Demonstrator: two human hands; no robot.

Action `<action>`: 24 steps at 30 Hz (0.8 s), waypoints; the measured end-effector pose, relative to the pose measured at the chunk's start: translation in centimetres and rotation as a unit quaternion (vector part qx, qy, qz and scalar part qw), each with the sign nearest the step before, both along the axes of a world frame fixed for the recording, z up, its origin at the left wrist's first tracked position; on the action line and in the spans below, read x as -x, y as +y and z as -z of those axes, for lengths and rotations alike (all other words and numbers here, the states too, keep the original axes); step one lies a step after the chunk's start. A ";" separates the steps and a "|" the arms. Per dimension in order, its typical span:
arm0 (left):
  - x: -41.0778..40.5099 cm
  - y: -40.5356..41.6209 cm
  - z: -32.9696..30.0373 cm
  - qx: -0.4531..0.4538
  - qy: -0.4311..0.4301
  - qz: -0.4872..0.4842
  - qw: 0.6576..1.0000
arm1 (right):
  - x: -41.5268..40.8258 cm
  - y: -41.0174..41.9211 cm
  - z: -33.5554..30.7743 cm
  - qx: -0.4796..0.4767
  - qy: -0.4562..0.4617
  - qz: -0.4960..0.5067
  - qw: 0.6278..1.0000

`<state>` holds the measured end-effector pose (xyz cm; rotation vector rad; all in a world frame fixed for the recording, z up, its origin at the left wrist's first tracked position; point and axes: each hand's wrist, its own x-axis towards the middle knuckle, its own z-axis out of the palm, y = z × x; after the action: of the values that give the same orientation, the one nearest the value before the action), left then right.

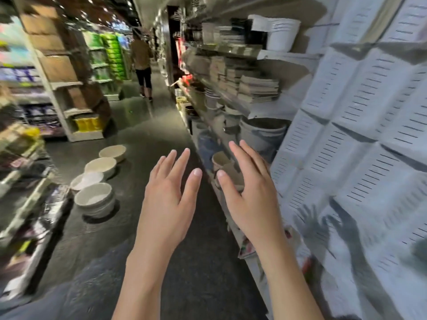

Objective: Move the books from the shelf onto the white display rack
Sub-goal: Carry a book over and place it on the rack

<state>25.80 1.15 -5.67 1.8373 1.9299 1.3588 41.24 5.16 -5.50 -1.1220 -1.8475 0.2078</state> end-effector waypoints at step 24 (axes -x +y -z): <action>12.8 44.7 1.9 0.043 0.091 -0.075 0.992 | 11.7 45.0 2.0 0.040 -0.037 0.001 0.998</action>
<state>13.01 45.86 -7.58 1.8655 2.2203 1.1610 29.55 50.13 -7.53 -1.2017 -1.9180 0.2435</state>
